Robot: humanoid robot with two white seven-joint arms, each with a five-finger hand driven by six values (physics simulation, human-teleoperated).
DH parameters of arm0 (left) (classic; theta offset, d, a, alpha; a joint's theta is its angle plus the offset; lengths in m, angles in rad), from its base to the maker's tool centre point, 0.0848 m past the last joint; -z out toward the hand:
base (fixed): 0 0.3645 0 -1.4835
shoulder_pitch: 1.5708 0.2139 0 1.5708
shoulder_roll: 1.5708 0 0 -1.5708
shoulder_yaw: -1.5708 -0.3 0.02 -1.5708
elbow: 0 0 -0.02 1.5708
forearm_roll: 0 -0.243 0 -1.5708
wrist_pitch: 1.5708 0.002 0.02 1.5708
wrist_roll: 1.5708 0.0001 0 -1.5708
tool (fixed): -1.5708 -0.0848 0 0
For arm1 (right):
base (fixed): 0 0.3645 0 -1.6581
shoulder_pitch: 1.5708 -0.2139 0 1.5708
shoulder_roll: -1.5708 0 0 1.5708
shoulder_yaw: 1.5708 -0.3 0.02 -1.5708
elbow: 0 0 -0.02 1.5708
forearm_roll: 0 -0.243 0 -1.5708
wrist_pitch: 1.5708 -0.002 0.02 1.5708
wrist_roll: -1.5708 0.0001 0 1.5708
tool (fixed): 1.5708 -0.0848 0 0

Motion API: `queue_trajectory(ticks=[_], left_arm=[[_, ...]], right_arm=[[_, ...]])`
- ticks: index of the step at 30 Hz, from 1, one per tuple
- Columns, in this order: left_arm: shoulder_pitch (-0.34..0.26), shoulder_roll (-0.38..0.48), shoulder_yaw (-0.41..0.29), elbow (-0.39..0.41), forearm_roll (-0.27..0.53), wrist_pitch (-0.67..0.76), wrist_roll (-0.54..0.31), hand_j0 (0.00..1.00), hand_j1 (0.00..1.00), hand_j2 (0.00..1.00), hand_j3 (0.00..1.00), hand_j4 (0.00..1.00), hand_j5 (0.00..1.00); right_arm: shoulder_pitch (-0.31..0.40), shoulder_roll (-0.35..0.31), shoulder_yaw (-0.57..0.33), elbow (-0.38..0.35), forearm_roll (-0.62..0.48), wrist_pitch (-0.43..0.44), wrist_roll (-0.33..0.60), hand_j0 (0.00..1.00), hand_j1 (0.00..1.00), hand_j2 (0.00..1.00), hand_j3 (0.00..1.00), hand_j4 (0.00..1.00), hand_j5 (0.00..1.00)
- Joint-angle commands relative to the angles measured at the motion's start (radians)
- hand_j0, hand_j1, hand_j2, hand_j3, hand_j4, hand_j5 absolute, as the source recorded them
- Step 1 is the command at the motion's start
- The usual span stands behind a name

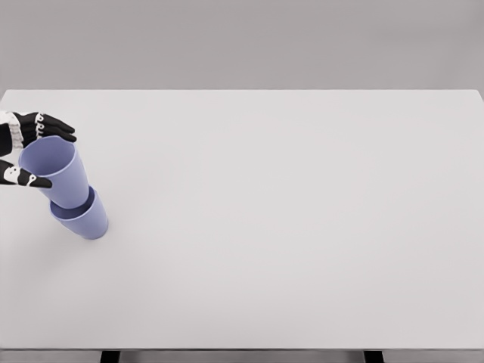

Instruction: Place the right cup on the left cup with left arm

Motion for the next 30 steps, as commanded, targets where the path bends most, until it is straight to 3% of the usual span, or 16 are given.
queue_trajectory(ticks=[1,30], left_arm=[[0.0,0.004,0.001,-0.001,0.01,0.0,0.0,0.72,0.72,0.72,0.72,0.72,0.72],[0.025,-0.028,-0.002,0.021,-0.001,-0.002,0.0,0.72,0.72,0.72,0.72,0.72,0.72]], right_arm=[[0.0,0.0,0.0,0.0,0.0,0.0,0.0,1.0,1.0,1.0,1.0,1.0,1.0],[0.0,0.0,0.0,0.0,0.0,0.0,0.0,1.0,1.0,1.0,1.0,1.0,1.0]])
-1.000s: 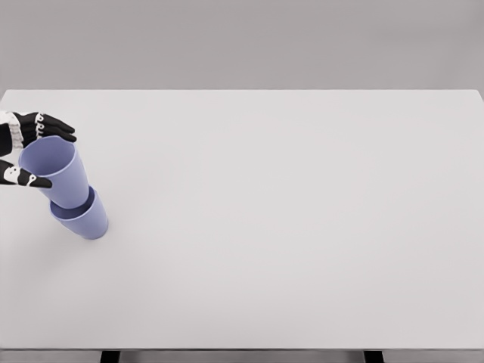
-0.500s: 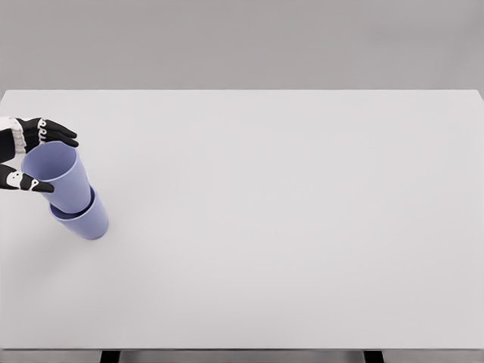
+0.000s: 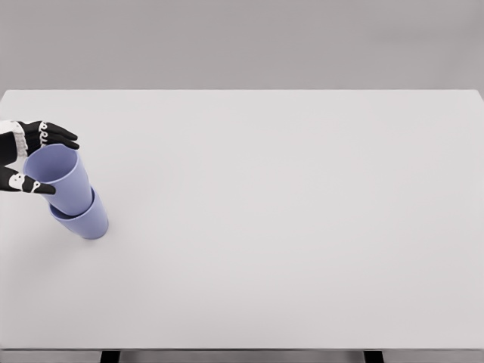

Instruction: Place the right cup on the left cup with left arm

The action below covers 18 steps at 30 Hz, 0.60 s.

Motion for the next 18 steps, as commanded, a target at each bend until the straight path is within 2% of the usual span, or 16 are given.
queue_trajectory(ticks=[1,5,11,18], left_arm=[[0.0,-0.003,0.001,0.003,0.004,0.0,0.0,0.72,0.72,0.72,0.72,0.72,0.72],[0.009,-0.003,0.001,0.004,0.003,-0.002,0.0,0.75,0.75,0.75,0.75,0.75,0.75],[0.017,-0.002,0.001,0.004,0.001,-0.003,0.0,0.91,0.91,0.91,0.91,0.91,0.91],[0.02,-0.002,0.002,0.003,0.0,-0.005,0.0,0.94,0.94,0.94,0.94,0.94,0.94]], right_arm=[[0.0,0.0,0.0,0.0,0.0,0.0,0.0,1.0,1.0,1.0,1.0,1.0,1.0],[0.0,0.0,0.0,0.0,0.0,0.0,0.0,1.0,1.0,1.0,1.0,1.0,1.0],[0.0,0.0,0.0,0.0,-0.002,0.0,0.0,1.0,1.0,1.0,1.0,1.0,1.0],[0.0,0.0,0.0,0.0,0.0,0.0,0.0,1.0,1.0,1.0,1.0,1.0,1.0]])
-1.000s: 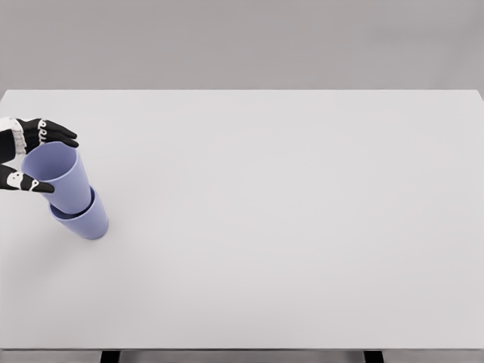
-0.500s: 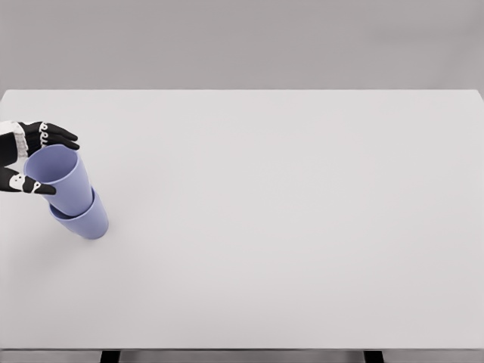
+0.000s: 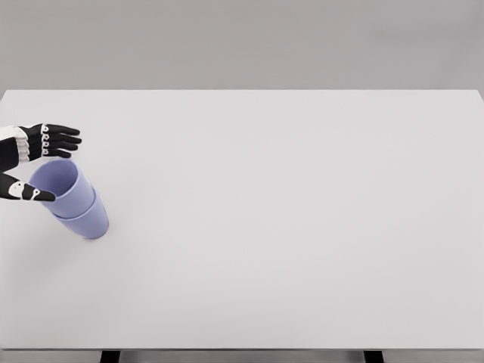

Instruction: Place the right cup on the left cup with left arm

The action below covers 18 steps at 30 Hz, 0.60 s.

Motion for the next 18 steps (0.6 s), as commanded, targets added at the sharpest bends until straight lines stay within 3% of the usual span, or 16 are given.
queue_trajectory(ticks=[1,9,18], left_arm=[[0.0,0.003,0.002,0.0,0.006,-0.002,0.0,0.94,0.94,0.94,0.94,0.94,0.94],[0.0,0.006,0.004,-0.004,0.006,-0.023,0.0,1.0,1.0,1.0,1.0,1.0,1.0],[-0.002,0.012,0.085,-0.014,0.006,-0.023,0.0,1.0,1.0,1.0,1.0,1.0,1.0]], right_arm=[[0.0,0.0,0.0,0.0,0.0,0.0,0.0,1.0,1.0,1.0,1.0,1.0,1.0],[0.0,0.0,0.0,0.0,0.0,0.0,0.0,1.0,1.0,1.0,1.0,1.0,1.0],[0.0,0.0,0.0,0.0,0.0,0.0,0.0,1.0,1.0,1.0,1.0,1.0,1.0]])
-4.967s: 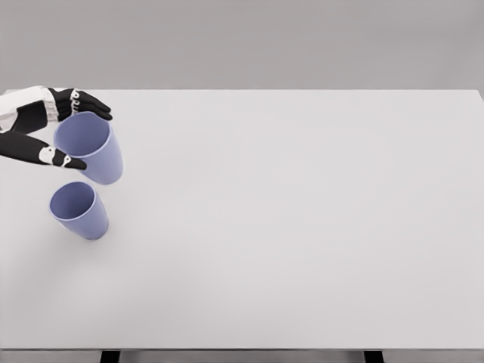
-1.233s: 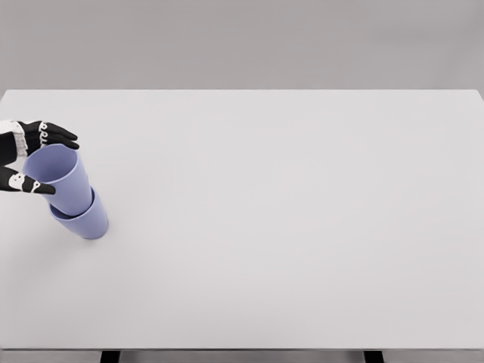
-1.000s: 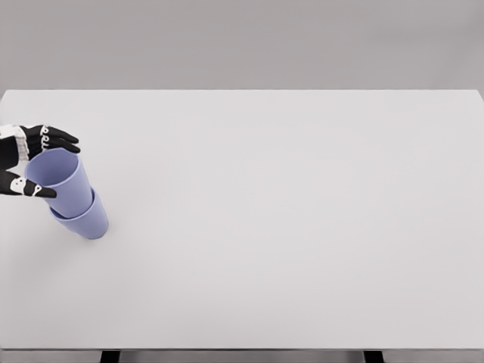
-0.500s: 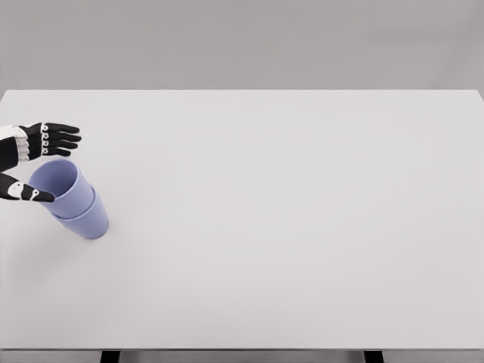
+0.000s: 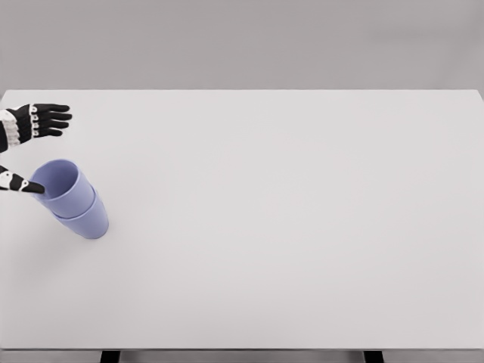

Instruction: Place the right cup on the left cup with left arm

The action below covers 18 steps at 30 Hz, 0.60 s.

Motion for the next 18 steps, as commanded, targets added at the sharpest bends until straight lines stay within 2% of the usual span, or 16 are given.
queue_trajectory(ticks=[1,7,9,12,18], left_arm=[[0.0,0.005,0.043,-0.003,0.006,0.0,0.0,1.0,1.0,1.0,1.0,1.0,1.0],[-0.061,-0.001,0.064,-0.029,0.004,0.0,0.0,1.0,1.0,1.0,1.0,1.0,1.0],[-0.072,-0.014,0.063,-0.062,0.004,0.0,0.0,1.0,1.0,1.0,1.0,1.0,1.0],[-0.089,-0.077,0.055,-0.082,0.003,0.0,0.0,1.0,1.0,1.0,1.0,1.0,1.0],[-0.123,-0.144,0.047,-0.088,0.001,-0.017,0.0,1.0,1.0,1.0,1.0,1.0,1.0]], right_arm=[[0.0,0.0,0.0,0.0,0.0,0.0,0.0,1.0,1.0,1.0,1.0,1.0,1.0],[0.0,0.0,0.0,0.0,0.0,0.0,0.0,1.0,1.0,1.0,1.0,1.0,1.0],[0.0,0.0,0.0,0.0,0.0,0.0,0.0,1.0,1.0,1.0,1.0,1.0,1.0],[0.0,0.0,0.0,0.0,0.0,0.0,0.0,1.0,1.0,1.0,1.0,1.0,1.0],[0.0,0.0,0.0,0.0,0.0,0.0,0.0,1.0,1.0,1.0,1.0,1.0,1.0]])
